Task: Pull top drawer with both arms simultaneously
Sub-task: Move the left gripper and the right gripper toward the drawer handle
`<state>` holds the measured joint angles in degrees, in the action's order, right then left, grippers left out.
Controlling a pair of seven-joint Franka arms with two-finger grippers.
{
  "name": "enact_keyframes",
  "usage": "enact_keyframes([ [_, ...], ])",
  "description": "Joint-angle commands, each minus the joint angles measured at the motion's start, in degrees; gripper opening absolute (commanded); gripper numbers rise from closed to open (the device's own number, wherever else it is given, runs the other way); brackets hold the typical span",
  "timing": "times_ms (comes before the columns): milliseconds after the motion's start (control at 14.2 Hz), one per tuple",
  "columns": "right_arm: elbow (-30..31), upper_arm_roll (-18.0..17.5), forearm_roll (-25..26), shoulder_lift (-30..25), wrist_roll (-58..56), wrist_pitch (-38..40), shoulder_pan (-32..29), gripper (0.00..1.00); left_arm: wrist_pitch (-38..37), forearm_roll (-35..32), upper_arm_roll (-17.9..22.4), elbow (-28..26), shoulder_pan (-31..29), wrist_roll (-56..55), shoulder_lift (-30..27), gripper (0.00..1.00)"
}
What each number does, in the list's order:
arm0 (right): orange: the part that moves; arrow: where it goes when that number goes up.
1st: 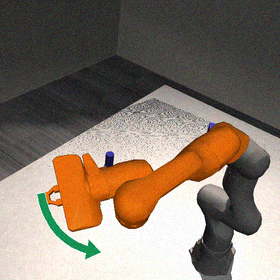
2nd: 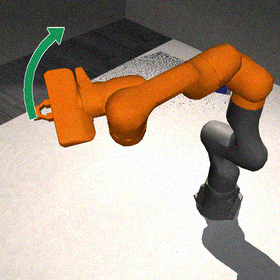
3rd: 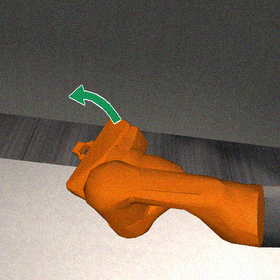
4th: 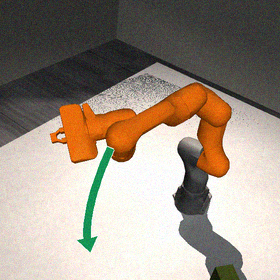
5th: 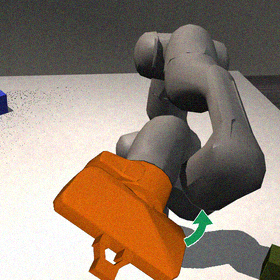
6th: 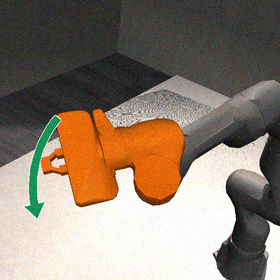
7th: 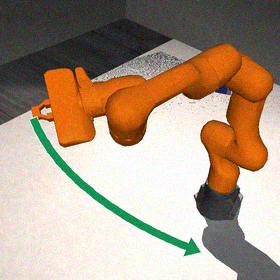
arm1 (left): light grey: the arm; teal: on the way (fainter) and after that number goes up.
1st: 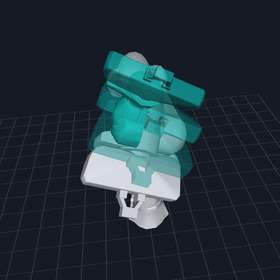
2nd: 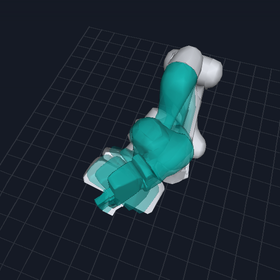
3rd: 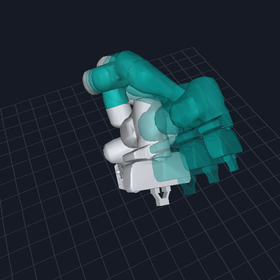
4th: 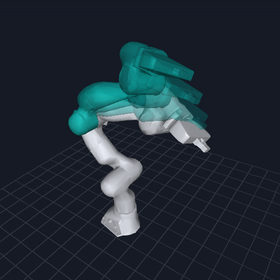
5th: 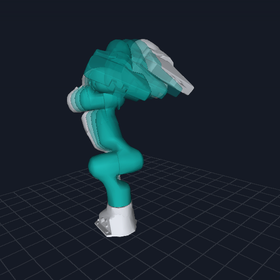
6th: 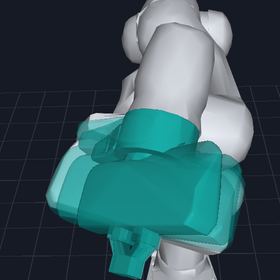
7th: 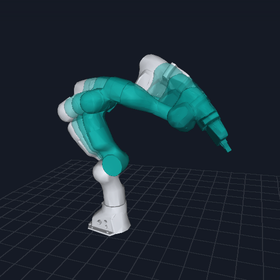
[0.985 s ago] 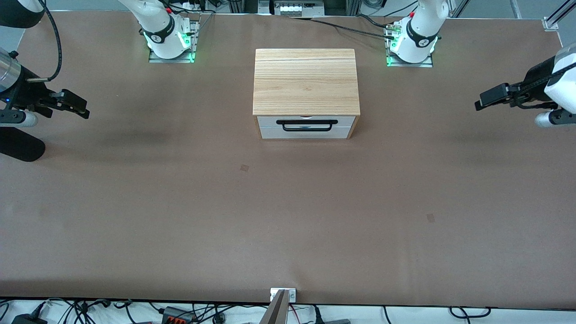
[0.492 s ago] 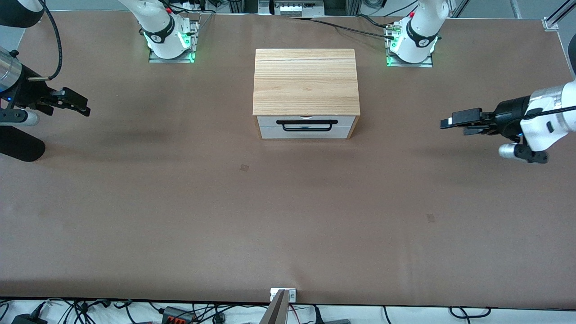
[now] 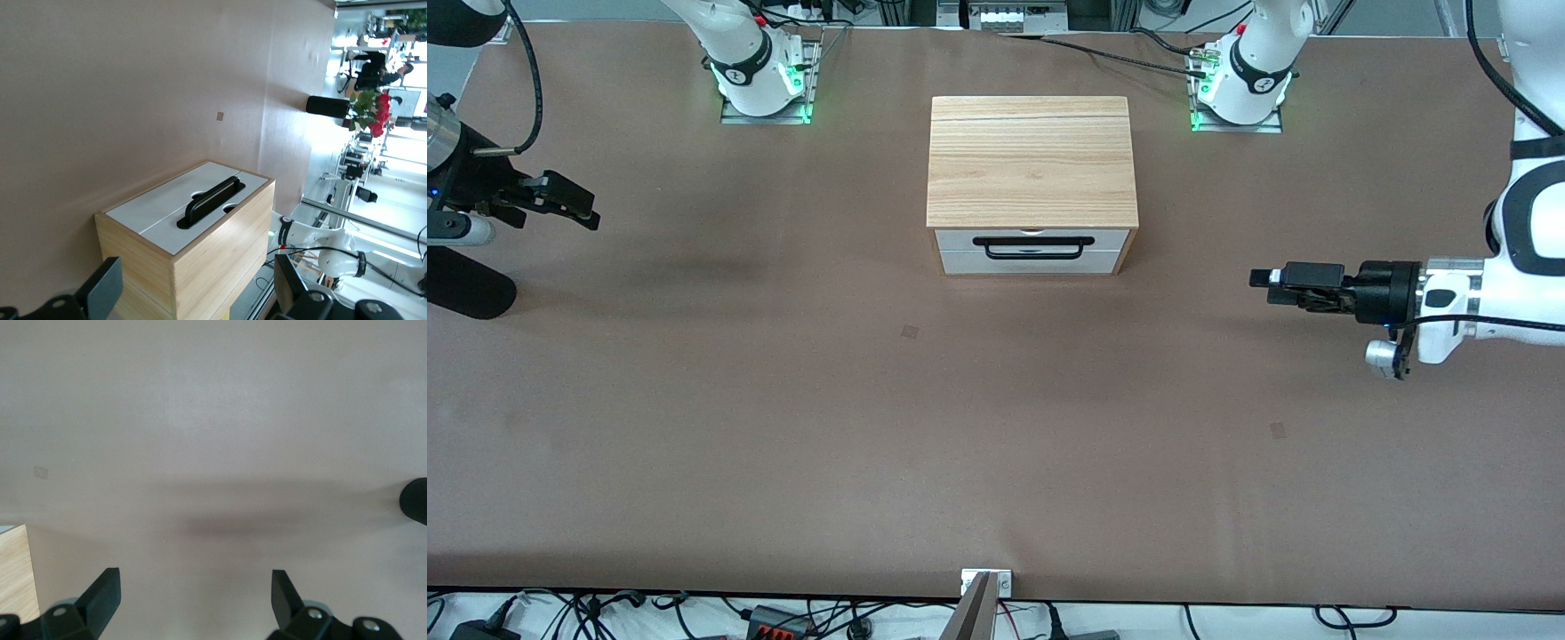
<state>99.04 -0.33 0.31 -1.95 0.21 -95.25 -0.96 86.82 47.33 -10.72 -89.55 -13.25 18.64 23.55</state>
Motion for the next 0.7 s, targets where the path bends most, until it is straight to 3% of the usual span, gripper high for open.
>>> enact_keyframes([
  [0, -0.9, -1.0, 0.0, 0.2, 0.1, 0.9, 0.0, 1.00, 2.0, 3.7, -0.2, -4.2, -0.2, 5.4, -0.4, 1.00],
  [422, -1.4, -1.1, -1.7, 5.2, 0.5, -0.1, 0.8, 1.00, 7.1, 15.1, -1.2, -13.8, 0.1, 13.9, -0.2, 1.00],
  [492, -1.7, -1.1, -4.2, 7.8, 0.1, -0.1, 0.9, 1.00, 7.4, 15.9, -1.2, -14.6, 0.8, 17.7, 1.1, 1.00],
  [633, -3.1, -1.0, -14.1, 12.7, 0.0, -0.1, 1.8, 1.00, 7.4, 20.2, -1.2, -17.0, 1.4, 21.4, 3.4, 1.00],
])
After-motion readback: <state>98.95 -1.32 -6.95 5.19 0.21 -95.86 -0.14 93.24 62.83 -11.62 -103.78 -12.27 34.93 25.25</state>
